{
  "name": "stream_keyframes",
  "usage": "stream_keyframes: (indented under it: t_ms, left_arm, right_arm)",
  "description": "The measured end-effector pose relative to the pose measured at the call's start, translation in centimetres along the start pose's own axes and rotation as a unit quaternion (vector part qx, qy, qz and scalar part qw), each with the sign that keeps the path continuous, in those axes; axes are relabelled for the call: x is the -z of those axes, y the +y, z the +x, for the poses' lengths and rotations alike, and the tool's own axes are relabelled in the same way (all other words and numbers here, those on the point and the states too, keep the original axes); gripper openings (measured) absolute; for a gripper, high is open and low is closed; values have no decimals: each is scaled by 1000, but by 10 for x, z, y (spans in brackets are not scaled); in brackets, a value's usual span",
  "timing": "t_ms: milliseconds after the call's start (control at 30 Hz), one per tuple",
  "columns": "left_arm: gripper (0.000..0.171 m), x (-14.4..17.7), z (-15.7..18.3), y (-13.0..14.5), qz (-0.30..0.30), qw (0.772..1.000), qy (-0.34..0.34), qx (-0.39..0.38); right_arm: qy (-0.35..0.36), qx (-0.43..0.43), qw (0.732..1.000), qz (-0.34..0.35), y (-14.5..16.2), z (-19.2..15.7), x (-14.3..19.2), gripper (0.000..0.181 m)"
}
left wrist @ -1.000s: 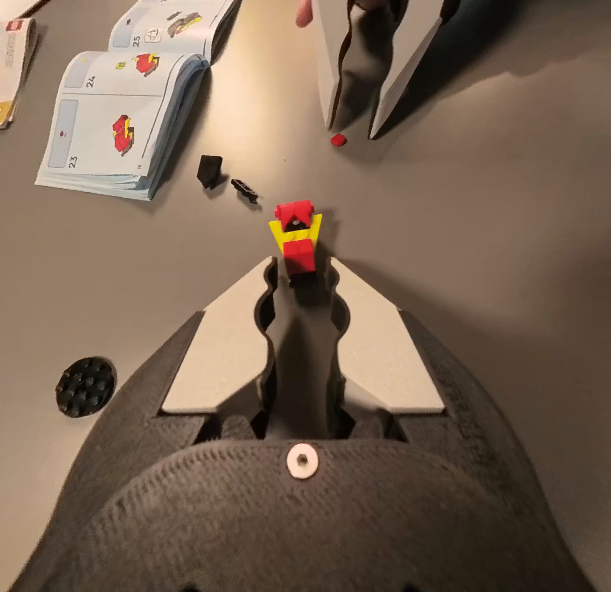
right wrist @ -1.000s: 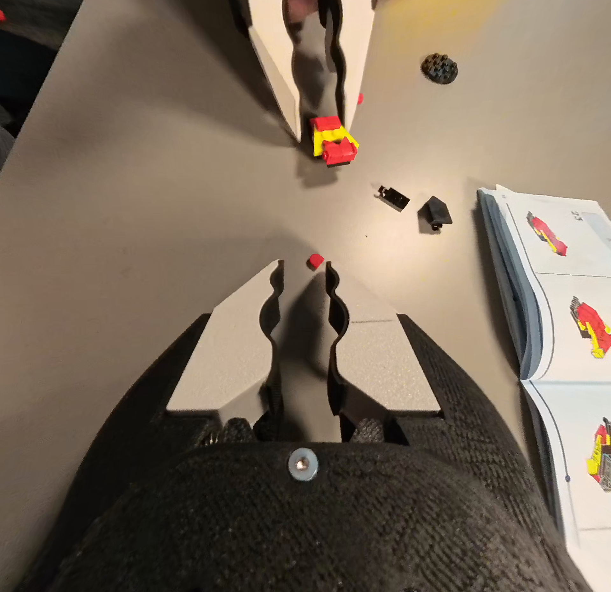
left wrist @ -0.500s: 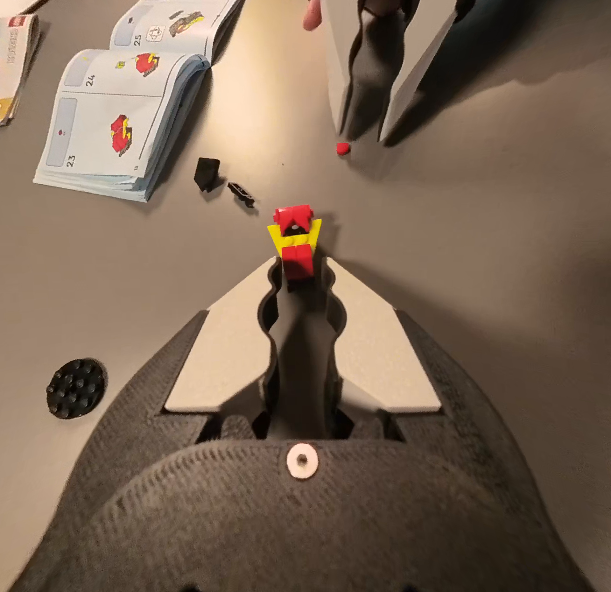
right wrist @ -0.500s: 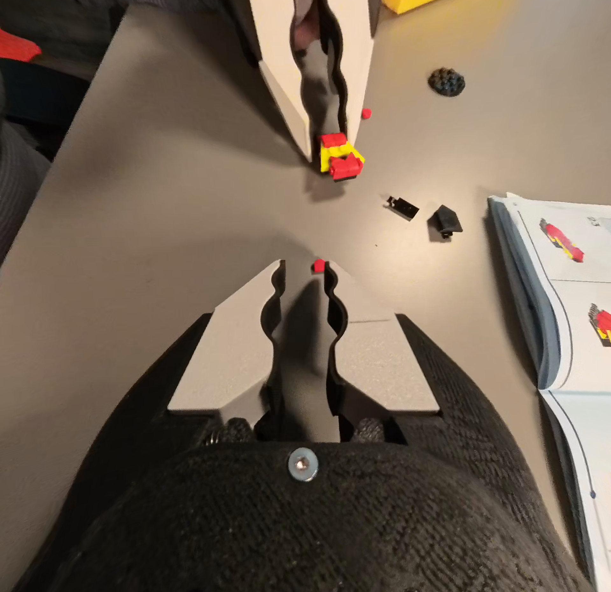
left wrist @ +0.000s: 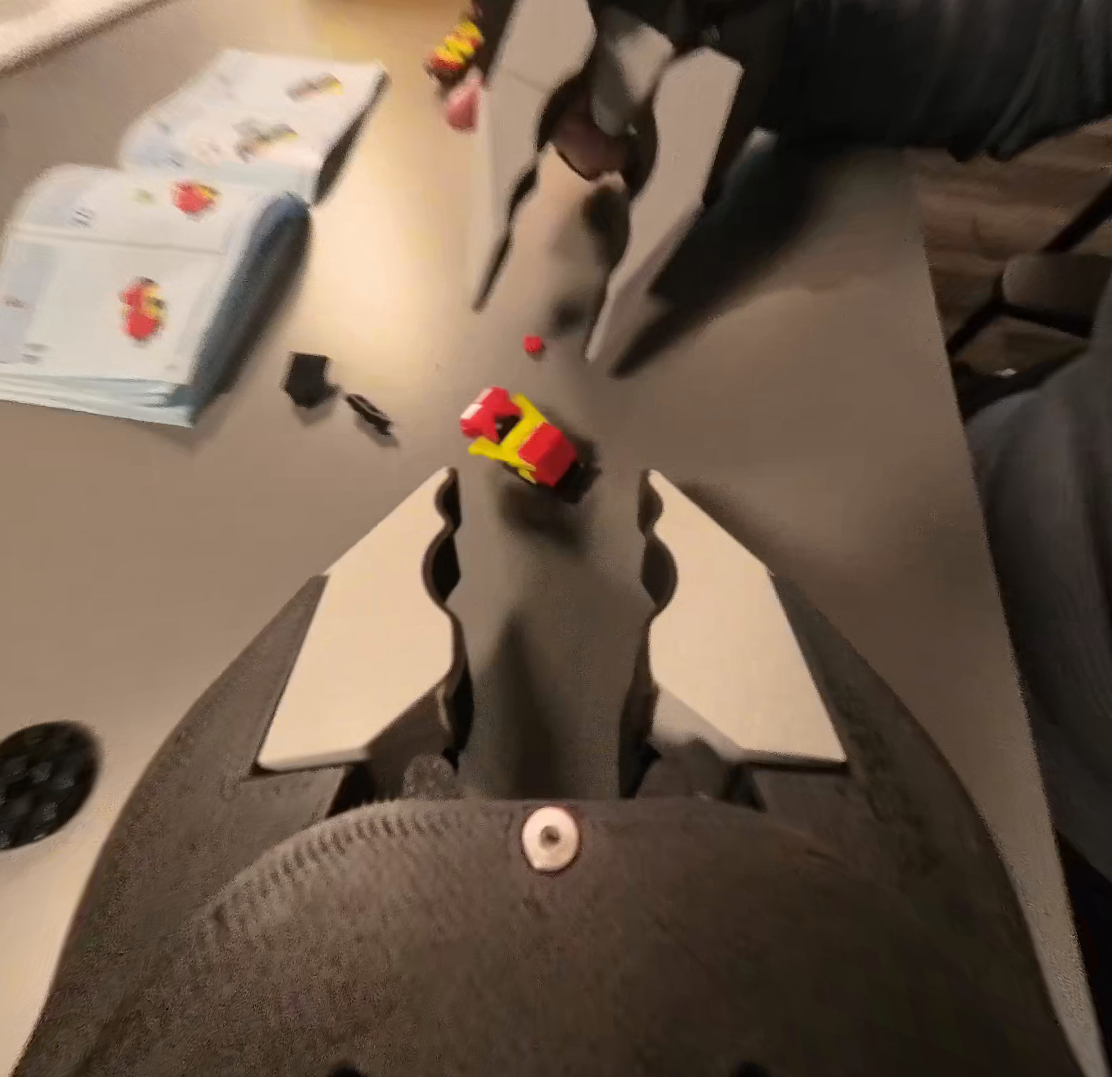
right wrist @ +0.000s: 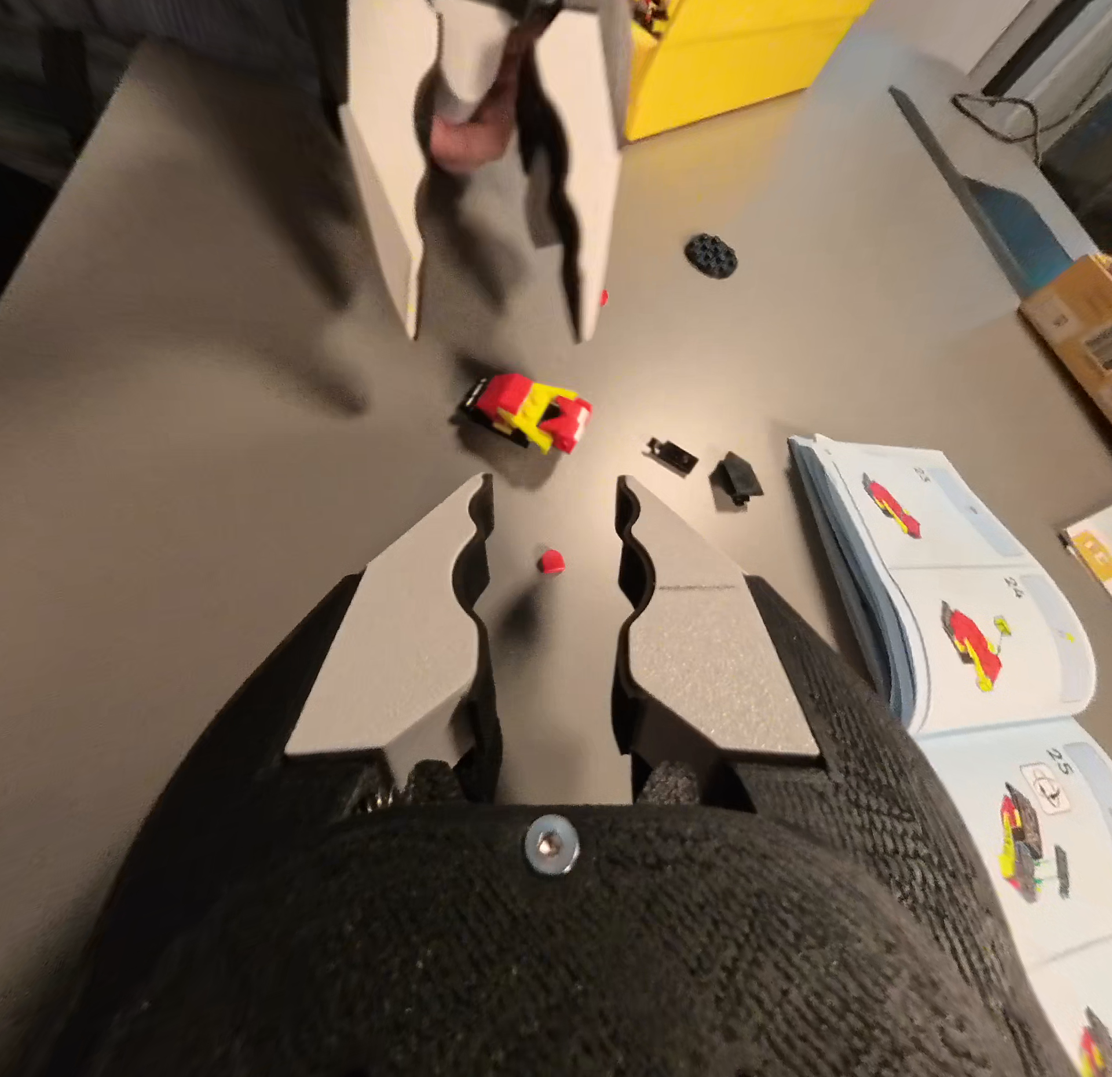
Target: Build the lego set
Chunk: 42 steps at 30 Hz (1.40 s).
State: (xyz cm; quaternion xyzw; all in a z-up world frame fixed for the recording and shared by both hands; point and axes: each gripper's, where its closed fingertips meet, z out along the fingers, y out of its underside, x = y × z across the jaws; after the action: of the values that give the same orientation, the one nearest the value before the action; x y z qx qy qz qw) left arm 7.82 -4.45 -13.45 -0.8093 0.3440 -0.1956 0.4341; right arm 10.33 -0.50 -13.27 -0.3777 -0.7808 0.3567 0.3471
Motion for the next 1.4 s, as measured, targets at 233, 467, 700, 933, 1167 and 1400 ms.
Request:
stream_keyframes:
  t_ms: [233, 467, 700, 933, 1167, 1400]
  left_arm:
    - [77, -18, -3, 6, -36, 998, 0, -43]
    - [79, -12, -3, -2, -1, 1000, 19, -25]
    - [83, -7, -6, -14, 43, 997, 32, -52]
    - [70, 10, -3, -22, 113, 969, -47, -216]
    - [69, 1, -11, -5, 58, 948, -86, -301]
    - [69, 0, -15, -5, 57, 943, -99, -312]
  right_arm:
    - [12, -40, 999, -10, 1, 4, -8, 39]
    - [48, -162, 985, -17, -19, -2, -34, 43]
    - [23, -194, 978, -74, -4, -6, -47, 35]
    - [-40, -205, 978, -25, -14, -9, -42, 20]
    - [-25, -215, 976, -31, -8, -2, -39, 25]
    - [-10, -216, 976, -41, -8, -3, -44, 13]
